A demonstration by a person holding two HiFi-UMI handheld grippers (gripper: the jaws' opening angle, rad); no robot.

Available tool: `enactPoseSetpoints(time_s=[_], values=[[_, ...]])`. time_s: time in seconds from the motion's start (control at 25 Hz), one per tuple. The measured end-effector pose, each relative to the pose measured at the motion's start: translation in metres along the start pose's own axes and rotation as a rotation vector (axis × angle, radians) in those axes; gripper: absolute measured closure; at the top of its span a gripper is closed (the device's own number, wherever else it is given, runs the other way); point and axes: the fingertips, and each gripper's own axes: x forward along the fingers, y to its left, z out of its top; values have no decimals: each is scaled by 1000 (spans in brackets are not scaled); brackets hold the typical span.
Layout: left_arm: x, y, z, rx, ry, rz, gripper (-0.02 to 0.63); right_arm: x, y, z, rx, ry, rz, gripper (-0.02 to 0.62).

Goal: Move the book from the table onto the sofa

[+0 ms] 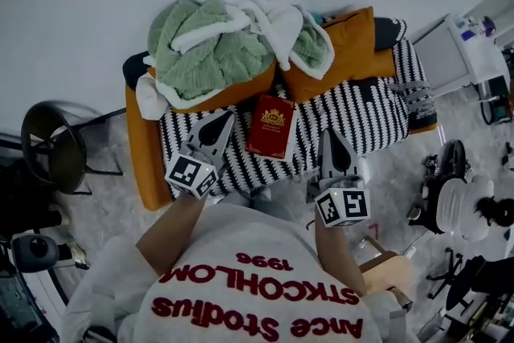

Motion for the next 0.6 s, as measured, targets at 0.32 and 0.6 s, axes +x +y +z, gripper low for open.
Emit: enactPoseSetpoints(time_s=[0.32,0.6], values=[[-12,-8,10,4,-17,-14,591,-11,4,1,-2,2,-9,569],[-16,-9,13,11,-17,-16,591,-16,4,5,-23,-13,-1,569]])
